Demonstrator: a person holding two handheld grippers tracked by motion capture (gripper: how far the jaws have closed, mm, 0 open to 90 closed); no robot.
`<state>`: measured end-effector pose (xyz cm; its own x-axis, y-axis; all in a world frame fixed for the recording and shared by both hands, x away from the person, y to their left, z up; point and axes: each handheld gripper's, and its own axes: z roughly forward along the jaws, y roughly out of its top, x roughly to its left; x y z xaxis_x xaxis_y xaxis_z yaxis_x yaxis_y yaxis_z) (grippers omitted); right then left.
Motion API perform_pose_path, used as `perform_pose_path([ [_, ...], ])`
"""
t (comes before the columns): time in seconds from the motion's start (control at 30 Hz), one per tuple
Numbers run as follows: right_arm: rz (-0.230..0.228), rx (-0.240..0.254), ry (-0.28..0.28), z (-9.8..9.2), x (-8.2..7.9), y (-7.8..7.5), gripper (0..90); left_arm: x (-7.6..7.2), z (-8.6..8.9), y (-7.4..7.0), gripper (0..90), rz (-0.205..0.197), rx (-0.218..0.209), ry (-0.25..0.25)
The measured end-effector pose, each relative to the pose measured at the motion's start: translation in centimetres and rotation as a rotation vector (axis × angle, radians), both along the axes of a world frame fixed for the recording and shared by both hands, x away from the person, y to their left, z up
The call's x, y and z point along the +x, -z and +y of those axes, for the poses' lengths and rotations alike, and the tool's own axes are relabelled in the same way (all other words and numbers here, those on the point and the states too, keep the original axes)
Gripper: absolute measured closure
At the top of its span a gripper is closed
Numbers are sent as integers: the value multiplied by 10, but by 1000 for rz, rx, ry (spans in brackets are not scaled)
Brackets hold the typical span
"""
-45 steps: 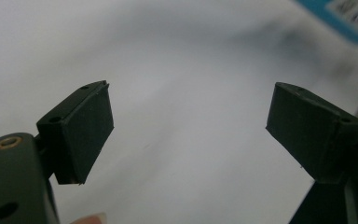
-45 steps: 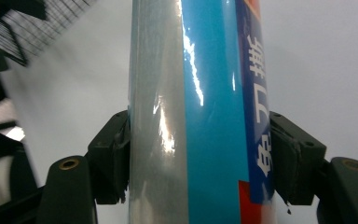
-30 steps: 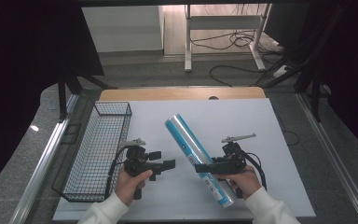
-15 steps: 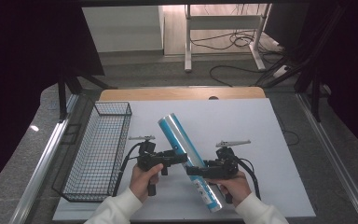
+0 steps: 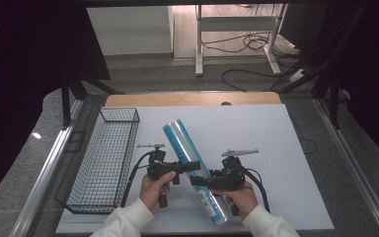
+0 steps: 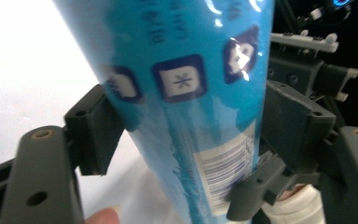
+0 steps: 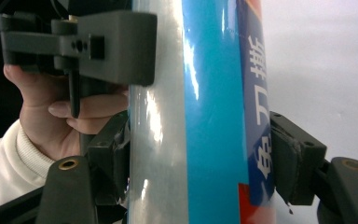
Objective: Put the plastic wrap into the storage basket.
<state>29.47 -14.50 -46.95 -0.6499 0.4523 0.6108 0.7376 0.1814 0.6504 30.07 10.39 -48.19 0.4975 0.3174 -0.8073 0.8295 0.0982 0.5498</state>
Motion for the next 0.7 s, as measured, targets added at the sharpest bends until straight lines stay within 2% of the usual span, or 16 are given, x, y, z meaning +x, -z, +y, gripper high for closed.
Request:
perform_pose_path([
  [0.03, -1, 0, -4, 1, 0, 0, 321, 1, 1, 0, 291, 2, -11, 4],
  [0.13, 1, -4, -16, 5, -1, 3, 317, 1, 3, -2, 312, -10, 0, 14],
  [0.17, 18, 5, -16, 7, -2, 5, 316, 1, 4, -1, 313, -3, 12, 23],
  [0.27, 26, 5, -17, 9, -2, 7, 314, 2, 6, 0, 315, 11, 11, 28],
  [0.33, 9, 3, -21, 10, -3, 7, 271, 3, 7, 0, 317, 14, 8, 31],
  [0.4, 12, 10, -21, 11, -3, 5, 238, 3, 8, -1, 317, 10, 7, 37],
  [0.43, 13, 22, -16, 11, -5, 2, 156, 3, 10, -2, 319, 5, 11, 39],
  [0.47, 13, 22, -16, 11, -5, 2, 156, 3, 10, -2, 319, 5, 11, 39],
  [0.5, -34, -14, 0, 9, -8, -6, 89, 3, 14, -4, 320, -8, 31, 34],
  [0.53, -51, -22, 10, 6, -9, -10, 72, 3, 16, -4, 320, -12, 40, 31],
  [0.6, -63, -18, 18, 1, -10, -15, 64, 3, 18, -4, 321, -10, 41, 31],
  [0.63, -87, -4, 27, -10, -11, -24, 60, 2, 24, -6, 321, -16, 44, 26],
  [0.7, -97, -3, 29, -14, -11, -27, 60, 2, 27, -8, 321, -23, 47, 23],
])
